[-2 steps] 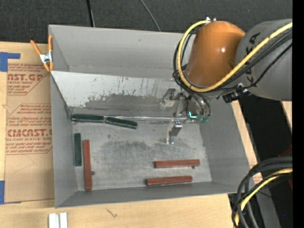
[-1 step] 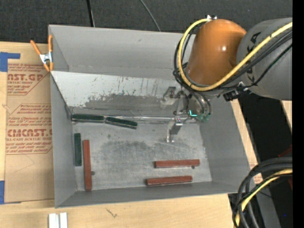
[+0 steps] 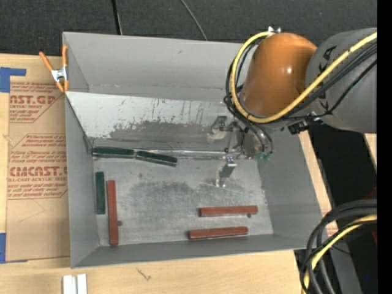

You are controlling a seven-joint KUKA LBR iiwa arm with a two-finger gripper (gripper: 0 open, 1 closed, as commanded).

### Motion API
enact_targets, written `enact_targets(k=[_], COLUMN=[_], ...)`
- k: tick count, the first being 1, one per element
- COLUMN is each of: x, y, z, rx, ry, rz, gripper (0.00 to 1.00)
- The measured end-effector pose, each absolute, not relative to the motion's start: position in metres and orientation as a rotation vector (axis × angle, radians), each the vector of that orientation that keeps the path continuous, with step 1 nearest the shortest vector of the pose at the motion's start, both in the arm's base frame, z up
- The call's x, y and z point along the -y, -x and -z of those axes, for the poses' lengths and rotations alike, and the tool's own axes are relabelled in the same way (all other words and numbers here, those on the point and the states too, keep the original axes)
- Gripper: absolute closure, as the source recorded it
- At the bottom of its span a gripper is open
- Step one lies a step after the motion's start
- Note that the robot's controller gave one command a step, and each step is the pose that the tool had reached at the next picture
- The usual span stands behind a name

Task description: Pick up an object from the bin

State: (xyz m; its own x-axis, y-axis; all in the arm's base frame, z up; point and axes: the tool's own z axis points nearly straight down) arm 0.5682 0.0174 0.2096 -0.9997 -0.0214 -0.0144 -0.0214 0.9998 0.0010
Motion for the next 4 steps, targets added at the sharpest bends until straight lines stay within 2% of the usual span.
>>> enact_targets(k=[1, 2, 3, 4], x=[0.000, 0.020, 0.020, 0.024], y=[-0.528, -0.545, -0.545, -0.557], z=[-0.145, -0.076, -0.076, -0.257], rx=[-3.134, -3.120, -3.120, -3.130], ry=[0.135, 0.057, 0.057, 0.055], rz=[0.001, -0.001, -0.001, 0.002], gripper=[0.00, 1.00, 1.00, 1.00])
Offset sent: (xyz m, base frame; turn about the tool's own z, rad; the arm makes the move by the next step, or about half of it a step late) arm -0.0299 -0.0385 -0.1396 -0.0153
